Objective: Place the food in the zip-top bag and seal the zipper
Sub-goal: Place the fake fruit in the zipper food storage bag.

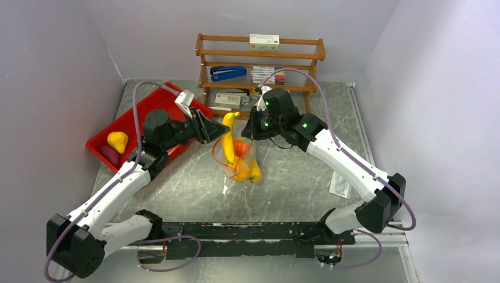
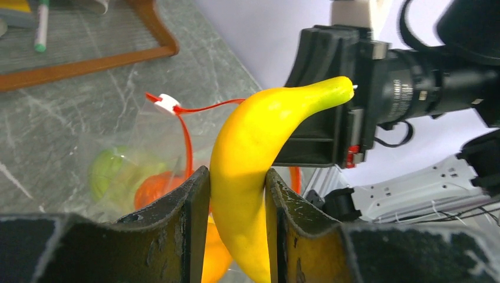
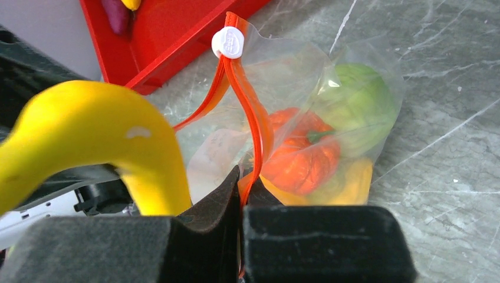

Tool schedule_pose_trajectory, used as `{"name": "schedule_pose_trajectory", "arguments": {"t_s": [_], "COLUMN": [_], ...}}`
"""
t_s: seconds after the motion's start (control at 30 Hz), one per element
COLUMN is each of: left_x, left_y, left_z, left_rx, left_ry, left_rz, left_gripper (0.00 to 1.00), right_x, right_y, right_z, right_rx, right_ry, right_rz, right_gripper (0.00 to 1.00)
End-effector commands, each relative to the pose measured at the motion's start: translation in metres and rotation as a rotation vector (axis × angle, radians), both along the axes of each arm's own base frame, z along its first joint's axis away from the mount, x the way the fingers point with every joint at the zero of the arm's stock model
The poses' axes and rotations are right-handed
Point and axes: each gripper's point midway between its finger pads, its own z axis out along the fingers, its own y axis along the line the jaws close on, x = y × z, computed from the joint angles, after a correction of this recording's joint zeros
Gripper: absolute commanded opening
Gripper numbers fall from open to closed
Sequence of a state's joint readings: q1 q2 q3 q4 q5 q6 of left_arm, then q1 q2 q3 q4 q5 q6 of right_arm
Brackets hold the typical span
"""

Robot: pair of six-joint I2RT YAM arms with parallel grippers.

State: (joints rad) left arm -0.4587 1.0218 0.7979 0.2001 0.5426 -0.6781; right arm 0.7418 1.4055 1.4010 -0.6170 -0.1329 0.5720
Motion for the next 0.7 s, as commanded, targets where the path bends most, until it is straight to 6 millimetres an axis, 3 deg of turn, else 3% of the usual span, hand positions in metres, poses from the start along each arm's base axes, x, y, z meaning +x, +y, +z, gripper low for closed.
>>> {"name": "schedule_pose_trajectory", "arguments": {"t_s": [0.0, 0.17, 0.47, 0.67], "left_x": [0.012, 0.005, 0.006, 0.006], "left_y": [-0.003, -0.011, -0.005, -0.005], "left_z": [-0.002, -0.015, -0.050, -0.060], "left_rx": [0.078, 0.113, 0.256, 0.347], "left_ry": [-0.029, -0.021, 0.066, 0.109], "left_rz": [0.061, 0.059, 0.165, 0.179], "left_gripper": [0.20, 0.21, 0.21, 0.22], "right_x": [0.004, 0.008, 0.013, 0.016], "right_y": [0.008, 0.011, 0.007, 0.002], "right_z": [0.032, 0.037, 0.033, 0.038], "right_rx": [0.073, 0.075, 0.068, 0.069], "right_ry": [-0.063, -0.077, -0.088, -0.110], "right_rz": [0.002, -0.001, -0.032, -0.065], "right_gripper": [0.00, 0.00, 0.00, 0.00]}}
